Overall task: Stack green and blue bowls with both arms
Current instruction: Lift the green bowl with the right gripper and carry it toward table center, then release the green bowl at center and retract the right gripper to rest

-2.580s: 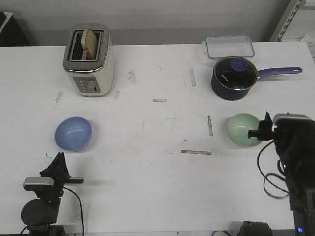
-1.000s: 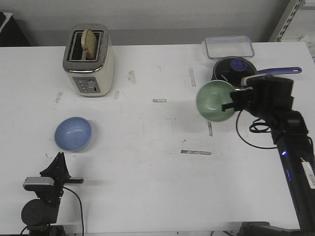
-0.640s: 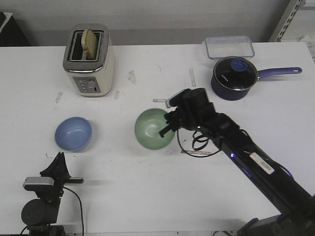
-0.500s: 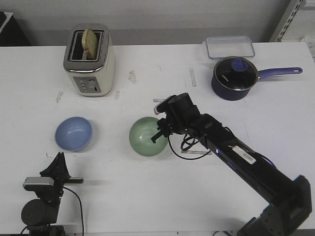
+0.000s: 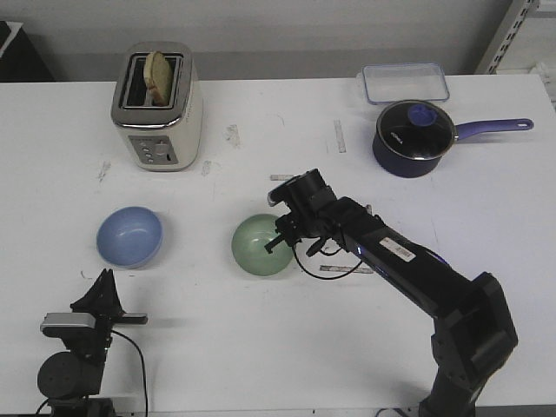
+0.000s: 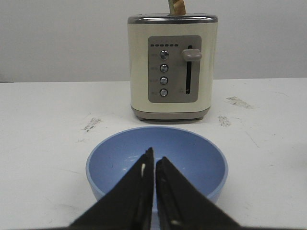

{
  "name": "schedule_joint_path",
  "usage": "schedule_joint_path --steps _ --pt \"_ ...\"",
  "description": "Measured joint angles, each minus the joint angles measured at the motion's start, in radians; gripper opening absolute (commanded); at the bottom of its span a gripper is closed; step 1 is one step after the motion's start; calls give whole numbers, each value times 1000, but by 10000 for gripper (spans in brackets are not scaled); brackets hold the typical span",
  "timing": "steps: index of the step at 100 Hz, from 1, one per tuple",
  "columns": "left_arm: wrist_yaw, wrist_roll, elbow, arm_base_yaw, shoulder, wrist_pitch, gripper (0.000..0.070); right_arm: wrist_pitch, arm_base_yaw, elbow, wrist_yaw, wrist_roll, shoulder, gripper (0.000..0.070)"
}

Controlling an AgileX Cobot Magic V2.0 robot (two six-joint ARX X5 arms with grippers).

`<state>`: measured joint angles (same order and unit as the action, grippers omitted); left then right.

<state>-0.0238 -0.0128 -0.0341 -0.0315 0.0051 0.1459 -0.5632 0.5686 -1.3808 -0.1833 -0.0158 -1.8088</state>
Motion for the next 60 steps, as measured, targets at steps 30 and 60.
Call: schedule_joint_path --steps 30,60 --pt "0 0 0 0 0 0 2 -21 -9 -51 -33 -8 8 453" --pt "0 0 0 0 0 0 2 0 -118 -164 -21 -8 256 0"
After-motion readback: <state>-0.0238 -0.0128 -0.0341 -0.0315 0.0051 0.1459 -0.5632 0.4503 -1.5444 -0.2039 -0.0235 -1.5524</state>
